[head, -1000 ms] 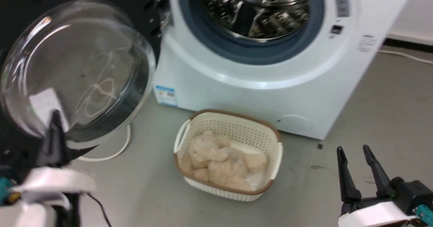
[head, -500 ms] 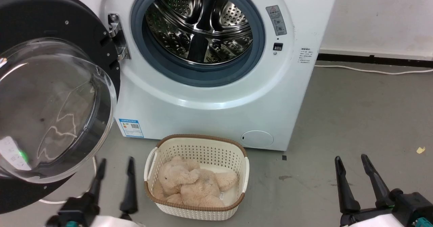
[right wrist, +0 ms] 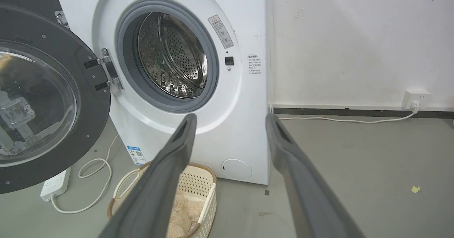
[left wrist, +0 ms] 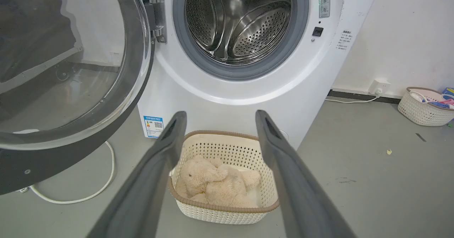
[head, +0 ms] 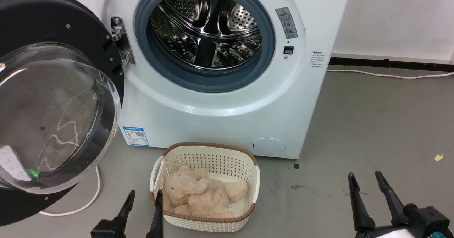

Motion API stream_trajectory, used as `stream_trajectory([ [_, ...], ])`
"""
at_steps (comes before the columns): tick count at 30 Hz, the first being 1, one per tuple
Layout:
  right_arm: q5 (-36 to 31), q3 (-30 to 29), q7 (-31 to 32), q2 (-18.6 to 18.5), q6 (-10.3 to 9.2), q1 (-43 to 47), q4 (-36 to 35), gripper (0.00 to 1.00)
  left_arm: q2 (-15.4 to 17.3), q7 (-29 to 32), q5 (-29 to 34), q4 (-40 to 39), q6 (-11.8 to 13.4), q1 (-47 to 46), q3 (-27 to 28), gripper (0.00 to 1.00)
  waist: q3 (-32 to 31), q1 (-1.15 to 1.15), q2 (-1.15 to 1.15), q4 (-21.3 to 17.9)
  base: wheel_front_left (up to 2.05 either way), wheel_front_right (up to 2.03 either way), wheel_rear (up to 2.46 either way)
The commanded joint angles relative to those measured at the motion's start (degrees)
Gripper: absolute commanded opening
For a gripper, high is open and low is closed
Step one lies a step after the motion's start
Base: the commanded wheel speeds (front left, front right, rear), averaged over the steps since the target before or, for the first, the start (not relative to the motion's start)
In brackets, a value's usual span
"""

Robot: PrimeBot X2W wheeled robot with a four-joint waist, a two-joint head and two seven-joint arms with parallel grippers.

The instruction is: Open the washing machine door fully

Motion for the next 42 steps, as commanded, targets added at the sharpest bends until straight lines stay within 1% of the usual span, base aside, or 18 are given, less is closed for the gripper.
stream_trajectory([
  [1, -0.20, -0.01, 0.31, 0.07, -0.04, 0.94, 0.27, 1.00, -0.20, -0.17, 0.39, 0.32, 0.11, -0.21, -0.01, 1.00, -0.01, 0.00, 0.00, 0.12, 0.00, 0.00, 0.00],
  [7, -0.01, -0.02, 0.36, 0.07, -0.04, 0.78, 0.82, 1.00, -0.16, -0.65, 0.48, 0.85, 0.10, -1.06, -0.09, 1.00, -0.09, 0.00, 0.00, 0.29, 0.00, 0.00, 0.00],
  [9, 0.16, 0.20, 0.46, 0.07, -0.04, 0.73, 1.03, 1.00, -0.07, -0.80, 0.43, 0.68, -0.56, -1.27, -0.53, 1.00, -0.05, 0.00, 0.00, 0.23, 0.00, 0.00, 0.00],
  [10, 0.03, 0.21, 0.41, 0.00, 0.00, 0.00, 0.88, 0.00, -0.01, -0.54, 0.25, 0.66, -0.56, -0.50, -0.49, 0.00, -0.05, 0.00, 0.00, 0.24, 0.00, 0.00, 0.00],
  [42, -2.29, 0.24, 3.19, 0.02, 0.00, -1.45, 0.50, 0.00, -2.24, 2.48, 4.63, -0.39, -2.24, -1.72, 2.87, 0.00, 0.42, 0.00, 0.00, -0.28, 0.00, 0.00, 0.00],
])
